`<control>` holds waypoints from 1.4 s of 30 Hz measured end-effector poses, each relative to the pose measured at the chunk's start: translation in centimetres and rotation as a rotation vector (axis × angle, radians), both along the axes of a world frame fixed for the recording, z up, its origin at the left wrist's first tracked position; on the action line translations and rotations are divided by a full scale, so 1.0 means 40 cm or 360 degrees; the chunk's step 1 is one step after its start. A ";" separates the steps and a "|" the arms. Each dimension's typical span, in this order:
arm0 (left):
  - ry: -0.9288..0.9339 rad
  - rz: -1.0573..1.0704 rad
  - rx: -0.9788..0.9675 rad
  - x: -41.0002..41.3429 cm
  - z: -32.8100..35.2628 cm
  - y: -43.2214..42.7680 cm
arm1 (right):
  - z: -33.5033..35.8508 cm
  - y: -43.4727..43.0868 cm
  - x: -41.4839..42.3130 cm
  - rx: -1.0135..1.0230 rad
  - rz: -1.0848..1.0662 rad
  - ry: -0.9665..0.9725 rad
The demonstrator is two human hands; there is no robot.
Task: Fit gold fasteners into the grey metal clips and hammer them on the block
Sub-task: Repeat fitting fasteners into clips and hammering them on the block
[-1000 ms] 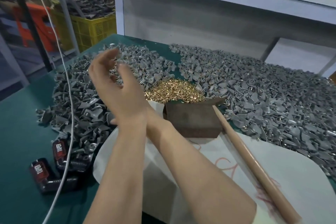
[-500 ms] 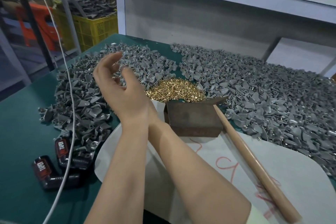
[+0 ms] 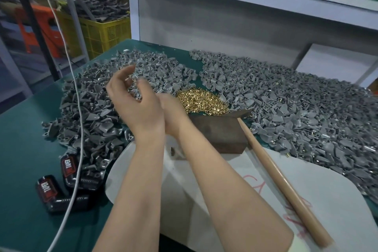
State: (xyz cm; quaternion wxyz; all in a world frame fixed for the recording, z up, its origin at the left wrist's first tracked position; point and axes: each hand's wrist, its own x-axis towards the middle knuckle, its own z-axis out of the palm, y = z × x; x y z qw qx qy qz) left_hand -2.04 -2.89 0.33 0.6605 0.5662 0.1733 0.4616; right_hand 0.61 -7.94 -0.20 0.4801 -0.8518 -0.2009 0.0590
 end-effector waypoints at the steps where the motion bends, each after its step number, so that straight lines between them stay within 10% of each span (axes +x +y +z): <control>1: 0.0058 -0.0045 0.0002 0.003 -0.002 0.001 | 0.019 -0.011 0.006 -0.0007 -0.0083 -0.0039; 8: 0.0506 -0.0847 0.0370 0.013 -0.025 -0.044 | 0.059 -0.207 0.017 0.0102 -0.0163 -0.0206; 13: 0.0397 -0.0995 0.0100 0.016 -0.036 -0.053 | 0.039 -0.239 0.034 0.0398 -0.0419 0.0095; 18: 0.0344 -0.0820 -0.0118 0.025 -0.043 -0.043 | 0.009 -0.179 0.134 -0.0915 -0.0538 -0.0098; 28: 0.0263 -0.0619 -0.0406 0.039 -0.050 -0.039 | -0.029 -0.075 0.205 -0.1399 -0.0488 0.0182; 34: 0.0339 -0.0698 -0.0159 0.030 -0.044 -0.050 | -0.029 -0.093 0.199 -0.1268 -0.0556 0.0043; 42: 0.0415 -0.0800 0.0427 0.020 -0.038 -0.086 | 0.034 -0.209 0.147 -0.0284 -0.0665 -0.0024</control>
